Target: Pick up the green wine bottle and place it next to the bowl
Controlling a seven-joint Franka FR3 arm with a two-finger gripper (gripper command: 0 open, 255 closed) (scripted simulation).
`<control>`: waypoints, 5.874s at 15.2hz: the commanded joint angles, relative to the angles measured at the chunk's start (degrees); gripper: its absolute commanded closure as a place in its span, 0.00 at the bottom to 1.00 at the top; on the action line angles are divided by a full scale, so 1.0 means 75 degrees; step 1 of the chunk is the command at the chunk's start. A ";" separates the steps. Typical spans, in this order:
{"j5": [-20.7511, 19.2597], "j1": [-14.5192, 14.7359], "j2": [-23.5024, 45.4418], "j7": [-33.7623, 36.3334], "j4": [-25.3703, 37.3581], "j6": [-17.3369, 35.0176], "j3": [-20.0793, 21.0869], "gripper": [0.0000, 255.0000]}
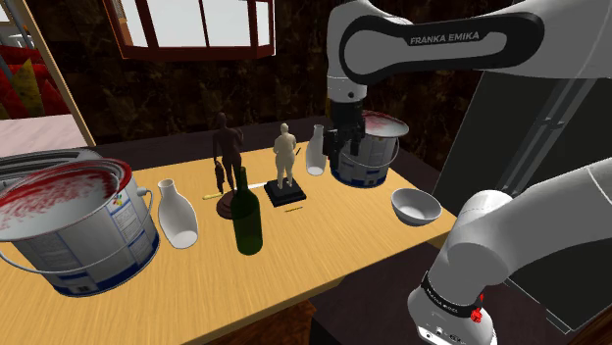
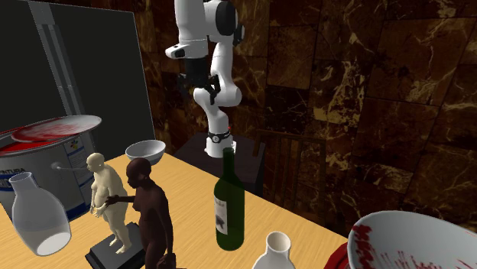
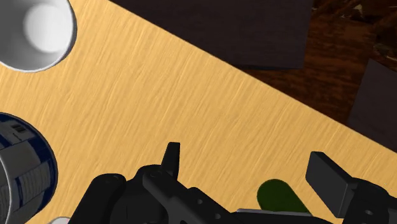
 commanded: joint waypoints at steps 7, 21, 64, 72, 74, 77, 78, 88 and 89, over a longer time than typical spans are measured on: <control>0.0300 0.0051 0.2091 0.1615 0.1428 0.0773 0.0850 0.00; -0.0498 0.0456 0.6354 0.4272 0.5664 0.0873 0.1540 0.00; -0.0502 0.0520 0.6389 0.4357 0.6674 -0.0098 0.1555 1.00; -0.0557 0.0588 0.6586 0.4416 0.7775 -0.1006 0.1574 1.00; -0.0579 0.0613 0.6664 0.4435 0.8094 -0.1249 0.1579 1.00; -0.0537 0.0526 0.6510 0.4325 0.8203 -0.1509 0.1548 1.00; -0.0474 0.0413 0.6280 0.4193 0.8012 -0.1545 0.1509 1.00; -0.0086 -0.0498 0.4457 0.2754 0.6937 -0.2285 0.0878 1.00; -0.0073 -0.0574 0.4321 0.2601 0.6900 -0.2387 0.0797 1.00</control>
